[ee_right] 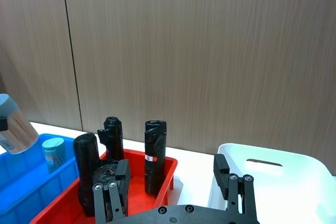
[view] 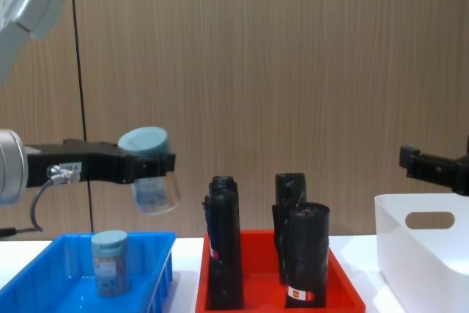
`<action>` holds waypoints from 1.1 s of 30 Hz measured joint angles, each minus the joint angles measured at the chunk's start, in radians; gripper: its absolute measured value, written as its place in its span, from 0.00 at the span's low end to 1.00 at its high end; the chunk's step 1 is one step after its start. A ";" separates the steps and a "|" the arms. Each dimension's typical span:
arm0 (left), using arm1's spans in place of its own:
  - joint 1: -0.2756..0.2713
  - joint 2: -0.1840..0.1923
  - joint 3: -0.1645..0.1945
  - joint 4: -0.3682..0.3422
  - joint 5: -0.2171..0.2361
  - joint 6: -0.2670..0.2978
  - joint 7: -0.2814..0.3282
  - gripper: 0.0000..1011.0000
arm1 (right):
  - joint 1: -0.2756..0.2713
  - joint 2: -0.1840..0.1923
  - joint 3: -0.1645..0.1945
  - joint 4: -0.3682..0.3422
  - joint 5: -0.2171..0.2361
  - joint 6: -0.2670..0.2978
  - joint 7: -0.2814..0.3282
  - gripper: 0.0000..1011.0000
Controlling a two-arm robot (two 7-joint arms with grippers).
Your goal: Pick the cotton swabs from the blue box and place them into the white box.
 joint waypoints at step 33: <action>-0.063 0.024 0.012 0.077 -0.075 -0.120 -0.532 0.65 | 0.000 0.000 0.000 0.000 0.000 0.000 0.000 0.99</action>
